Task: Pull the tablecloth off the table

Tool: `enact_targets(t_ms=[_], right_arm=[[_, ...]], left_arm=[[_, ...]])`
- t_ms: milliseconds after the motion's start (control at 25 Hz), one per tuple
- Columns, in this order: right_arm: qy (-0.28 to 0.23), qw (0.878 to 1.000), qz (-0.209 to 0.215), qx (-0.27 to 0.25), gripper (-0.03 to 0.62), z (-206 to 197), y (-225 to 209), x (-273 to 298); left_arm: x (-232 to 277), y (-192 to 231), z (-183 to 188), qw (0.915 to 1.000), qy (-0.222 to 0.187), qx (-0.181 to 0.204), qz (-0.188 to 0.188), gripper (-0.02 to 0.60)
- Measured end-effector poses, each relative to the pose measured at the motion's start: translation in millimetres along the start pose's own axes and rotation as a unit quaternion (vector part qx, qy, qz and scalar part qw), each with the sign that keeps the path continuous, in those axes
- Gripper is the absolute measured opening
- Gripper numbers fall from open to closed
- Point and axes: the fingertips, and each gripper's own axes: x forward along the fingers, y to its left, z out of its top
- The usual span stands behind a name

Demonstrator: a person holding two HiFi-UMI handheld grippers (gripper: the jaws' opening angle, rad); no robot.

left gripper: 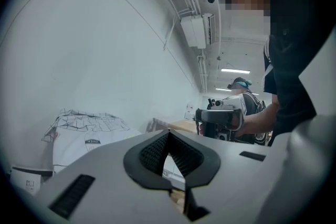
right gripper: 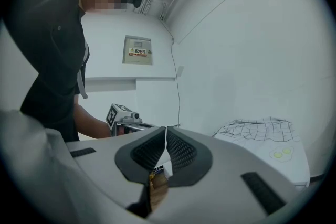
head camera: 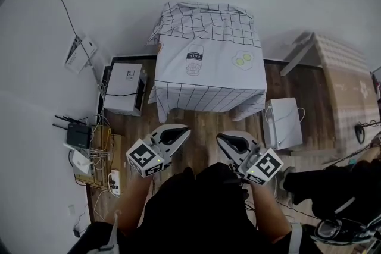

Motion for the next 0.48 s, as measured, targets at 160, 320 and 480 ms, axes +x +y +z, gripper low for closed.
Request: enact_targets(t_ms=[160, 320, 480], right_arm=[[0.0, 1.0, 0.009, -0.002, 0.023, 4.3, -17.3, 5.2], [-0.005, 1.0, 0.016, 0.001, 0.023, 3.3, -55.5, 6.9], [-0.013, 0.999, 0.031, 0.002, 0.023, 10.0, -103.9, 10.3]], left_arm=[[13.2, 16.5, 2.9, 0.9999, 0.003, -0.007, 0.007, 0.008], [38.5, 33.4, 5.0, 0.9999, 0.007, -0.002, 0.014, 0.008], [72.8, 60.5, 14.3, 0.9993, 0.008, -0.004, 0.037, 0.008]])
